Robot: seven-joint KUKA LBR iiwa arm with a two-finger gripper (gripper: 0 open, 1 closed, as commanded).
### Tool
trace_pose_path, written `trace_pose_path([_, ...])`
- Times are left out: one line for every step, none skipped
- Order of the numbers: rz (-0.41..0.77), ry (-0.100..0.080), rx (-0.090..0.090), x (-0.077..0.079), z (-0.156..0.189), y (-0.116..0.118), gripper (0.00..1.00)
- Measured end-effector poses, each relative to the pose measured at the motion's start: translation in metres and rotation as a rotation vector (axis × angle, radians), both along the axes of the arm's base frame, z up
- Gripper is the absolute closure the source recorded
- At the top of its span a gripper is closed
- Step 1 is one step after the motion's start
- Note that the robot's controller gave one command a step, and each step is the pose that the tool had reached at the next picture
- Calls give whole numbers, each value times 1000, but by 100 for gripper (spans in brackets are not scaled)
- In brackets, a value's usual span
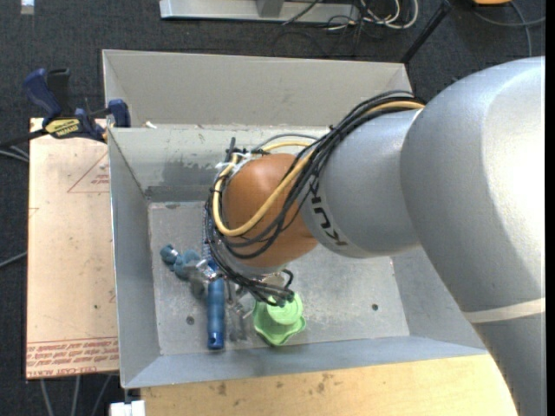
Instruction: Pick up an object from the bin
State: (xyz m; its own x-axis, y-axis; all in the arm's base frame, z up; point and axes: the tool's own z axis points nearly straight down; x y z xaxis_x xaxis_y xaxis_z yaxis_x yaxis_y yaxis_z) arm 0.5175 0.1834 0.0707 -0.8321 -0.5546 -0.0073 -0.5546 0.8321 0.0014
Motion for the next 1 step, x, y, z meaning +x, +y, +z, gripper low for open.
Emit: trace_pose_path([-3, 4, -2, -1, -1, -1, 100])
